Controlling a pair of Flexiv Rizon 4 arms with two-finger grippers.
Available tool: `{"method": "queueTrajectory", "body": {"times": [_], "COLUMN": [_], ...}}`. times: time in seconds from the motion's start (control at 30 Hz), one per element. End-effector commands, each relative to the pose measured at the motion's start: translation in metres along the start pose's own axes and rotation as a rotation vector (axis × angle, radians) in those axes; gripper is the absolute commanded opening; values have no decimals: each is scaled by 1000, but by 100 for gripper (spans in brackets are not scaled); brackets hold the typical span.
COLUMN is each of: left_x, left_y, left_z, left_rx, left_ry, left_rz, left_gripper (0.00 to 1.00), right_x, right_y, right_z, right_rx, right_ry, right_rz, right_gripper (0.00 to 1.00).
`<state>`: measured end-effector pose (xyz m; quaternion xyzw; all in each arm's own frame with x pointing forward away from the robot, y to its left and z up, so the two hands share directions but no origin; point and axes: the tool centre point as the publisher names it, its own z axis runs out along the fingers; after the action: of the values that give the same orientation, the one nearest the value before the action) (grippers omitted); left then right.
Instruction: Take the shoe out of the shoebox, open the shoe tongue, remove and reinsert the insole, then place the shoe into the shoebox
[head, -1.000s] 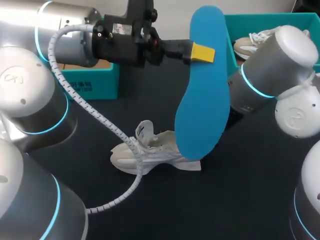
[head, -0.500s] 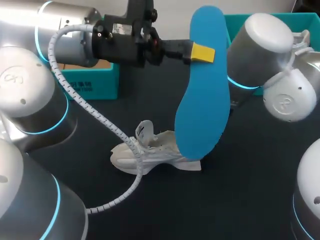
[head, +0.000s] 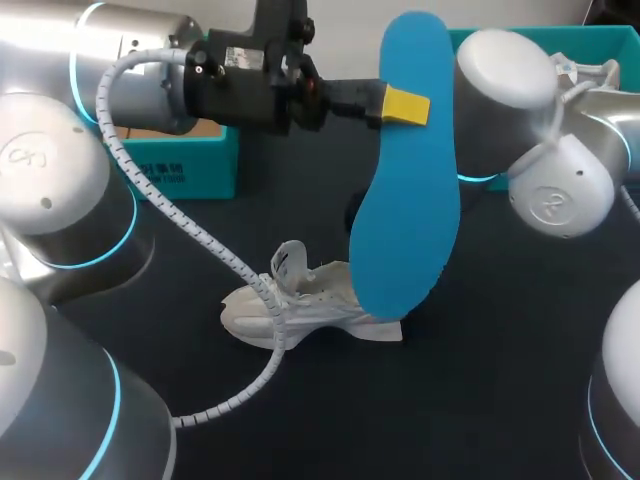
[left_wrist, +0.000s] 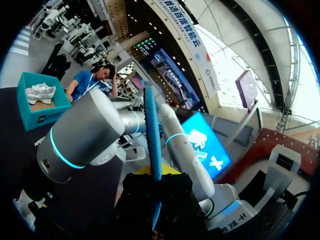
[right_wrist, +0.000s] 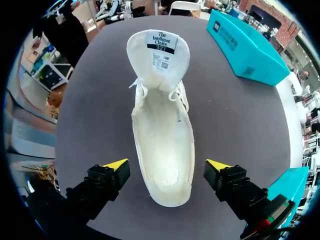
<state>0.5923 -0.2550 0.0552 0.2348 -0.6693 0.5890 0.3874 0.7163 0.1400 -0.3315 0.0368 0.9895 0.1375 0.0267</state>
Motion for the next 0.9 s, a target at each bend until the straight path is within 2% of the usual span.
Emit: {"method": "queueTrajectory", "body": {"times": [0.03, 0.3, 0.37, 0.53, 0.9], "left_x": [0, 0, 0, 0, 0], "left_y": [2, 2, 2, 2, 2], "left_z": [0, 0, 0, 0, 0], "left_rx": [3, 3, 3, 3, 3], "left_ry": [-1, -1, -1, -1, -1], "left_rz": [0, 0, 0, 0, 0], "left_gripper": [0, 0, 0, 0, 0], "right_x": [3, 1, -3, -19, -48], "right_y": [-4, -3, 2, 14, 35], "right_z": [2, 2, 2, 7, 39], "right_rx": [-10, 2, -21, -19, -20], "right_ry": [-4, 4, -7, -4, 50], "right_rz": [0, 3, -6, -15, -61], "right_gripper": [100, 100, 100, 100, 100]}}
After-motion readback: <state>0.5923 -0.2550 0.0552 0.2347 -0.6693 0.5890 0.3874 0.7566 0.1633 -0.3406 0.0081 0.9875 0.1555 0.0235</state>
